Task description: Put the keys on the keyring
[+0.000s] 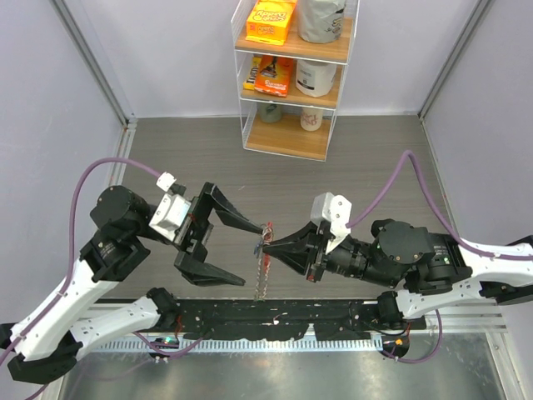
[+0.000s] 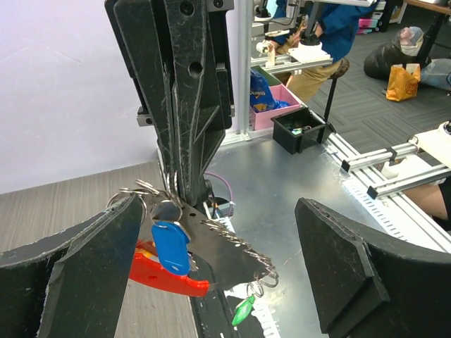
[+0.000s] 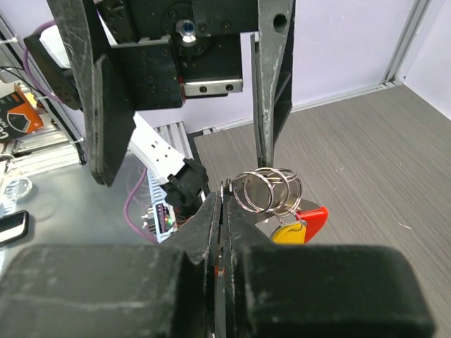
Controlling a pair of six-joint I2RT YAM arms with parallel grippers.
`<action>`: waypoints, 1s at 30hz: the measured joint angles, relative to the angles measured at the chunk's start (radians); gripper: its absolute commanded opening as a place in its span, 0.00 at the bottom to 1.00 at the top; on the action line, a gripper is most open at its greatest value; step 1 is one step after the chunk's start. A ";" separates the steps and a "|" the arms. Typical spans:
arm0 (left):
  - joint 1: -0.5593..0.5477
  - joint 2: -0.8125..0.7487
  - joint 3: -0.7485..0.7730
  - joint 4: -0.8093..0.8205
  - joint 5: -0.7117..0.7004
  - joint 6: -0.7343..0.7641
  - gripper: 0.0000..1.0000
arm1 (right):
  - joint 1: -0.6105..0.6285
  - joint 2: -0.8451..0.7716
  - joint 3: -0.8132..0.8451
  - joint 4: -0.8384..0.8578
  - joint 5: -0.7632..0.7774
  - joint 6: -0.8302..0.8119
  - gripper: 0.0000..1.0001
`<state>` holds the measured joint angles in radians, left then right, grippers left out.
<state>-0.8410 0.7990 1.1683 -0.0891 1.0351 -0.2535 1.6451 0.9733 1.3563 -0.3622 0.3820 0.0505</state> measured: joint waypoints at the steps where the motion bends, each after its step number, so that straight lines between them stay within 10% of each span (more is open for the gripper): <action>1: 0.000 -0.002 -0.007 0.007 0.000 0.000 0.96 | 0.000 0.003 0.005 0.000 -0.002 0.003 0.05; 30: 0.000 -0.035 -0.047 0.102 -0.063 0.082 1.00 | -0.005 0.068 0.078 -0.009 -0.146 0.093 0.06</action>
<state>-0.8410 0.7639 1.1213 0.0128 0.9718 -0.1719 1.6405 1.0409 1.4345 -0.3714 0.2356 0.1432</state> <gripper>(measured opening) 0.995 0.070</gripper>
